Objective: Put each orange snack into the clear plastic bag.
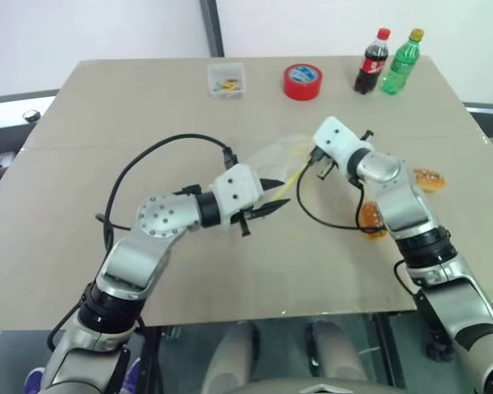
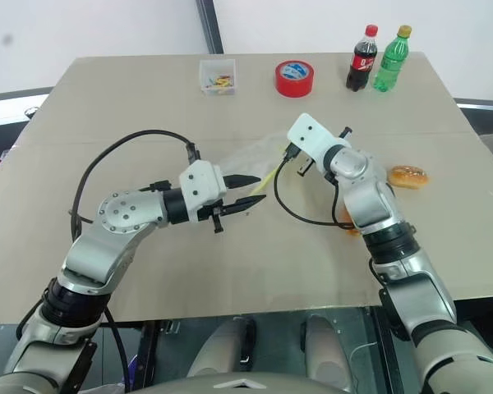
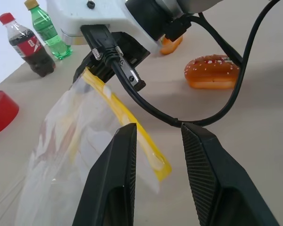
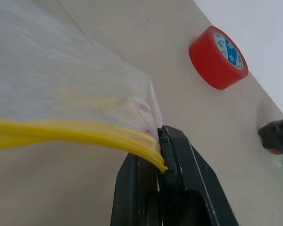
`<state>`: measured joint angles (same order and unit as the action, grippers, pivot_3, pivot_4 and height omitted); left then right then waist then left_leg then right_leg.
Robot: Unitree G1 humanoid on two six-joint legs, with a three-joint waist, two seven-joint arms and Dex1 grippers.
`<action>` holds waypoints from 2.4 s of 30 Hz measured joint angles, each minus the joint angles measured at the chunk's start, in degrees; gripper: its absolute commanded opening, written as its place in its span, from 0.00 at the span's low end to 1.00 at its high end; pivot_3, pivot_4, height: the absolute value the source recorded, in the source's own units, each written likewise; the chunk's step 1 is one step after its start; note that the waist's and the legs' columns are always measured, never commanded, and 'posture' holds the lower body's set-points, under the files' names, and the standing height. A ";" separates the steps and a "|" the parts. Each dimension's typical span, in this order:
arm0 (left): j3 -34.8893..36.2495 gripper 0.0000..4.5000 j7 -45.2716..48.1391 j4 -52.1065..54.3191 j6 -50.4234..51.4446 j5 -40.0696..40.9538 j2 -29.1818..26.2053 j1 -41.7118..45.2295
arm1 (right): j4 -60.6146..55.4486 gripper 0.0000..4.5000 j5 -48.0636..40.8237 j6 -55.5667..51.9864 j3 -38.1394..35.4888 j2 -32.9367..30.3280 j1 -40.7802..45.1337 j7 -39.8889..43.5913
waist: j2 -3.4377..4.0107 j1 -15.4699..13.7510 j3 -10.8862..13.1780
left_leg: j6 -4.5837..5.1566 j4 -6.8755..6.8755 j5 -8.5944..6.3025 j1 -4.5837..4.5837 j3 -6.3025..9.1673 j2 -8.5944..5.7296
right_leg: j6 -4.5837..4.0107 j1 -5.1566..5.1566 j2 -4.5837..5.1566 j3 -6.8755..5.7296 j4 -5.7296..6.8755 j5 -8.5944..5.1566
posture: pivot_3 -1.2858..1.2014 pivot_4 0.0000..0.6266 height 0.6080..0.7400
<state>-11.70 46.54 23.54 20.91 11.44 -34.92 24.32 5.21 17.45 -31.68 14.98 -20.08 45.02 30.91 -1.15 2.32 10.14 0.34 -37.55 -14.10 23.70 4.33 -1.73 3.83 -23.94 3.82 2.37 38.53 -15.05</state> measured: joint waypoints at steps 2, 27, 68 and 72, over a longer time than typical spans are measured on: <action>-0.38 0.37 -0.55 -0.36 -0.17 -1.26 0.53 0.01 | -0.01 0.00 -0.08 -0.49 0.00 0.20 0.28 0.00 | 0.00 0.00 0.00 | 0.00 0.00 0.00 0.00 0.00 -0.01 | 0.00 0.00 -0.01 0.00 0.01 0.00 | 0.52 0.24 1.00; 1.61 0.00 -3.48 -11.74 -10.95 -7.43 4.36 2.47 | -9.83 0.21 -1.09 -3.87 0.18 -2.20 -4.80 1.90 | 0.00 -0.24 0.00 | 0.02 -0.51 -0.01 0.04 0.09 0.01 | 0.00 0.04 -0.04 -0.05 0.33 0.00 | 0.52 0.24 1.00; 7.35 0.00 15.83 -38.24 -34.92 3.45 4.06 7.63 | -33.03 0.30 -13.32 -6.49 1.03 -6.92 -13.97 -3.15 | 0.03 0.00 -0.02 | 0.23 -0.76 -0.13 0.02 0.24 -0.01 | 0.01 0.19 -0.12 -0.20 0.42 0.00 | 0.52 0.24 1.00; 7.35 0.00 15.81 -38.18 -35.16 3.35 4.01 7.60 | -31.22 0.30 -12.13 -4.04 2.70 -7.81 -13.04 -1.98 | 0.03 0.00 -0.02 | 0.23 -0.76 -0.13 0.02 0.25 -0.01 | 0.01 0.19 -0.13 -0.20 0.42 0.00 | 0.52 0.24 1.00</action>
<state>-4.35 62.34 -14.64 -14.25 14.79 -30.91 31.92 -26.00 5.32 -35.72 17.68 -27.89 31.99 28.93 -1.12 2.32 10.12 0.56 -38.31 -14.23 23.73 4.58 -1.75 3.84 -23.75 3.69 2.17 38.95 -15.05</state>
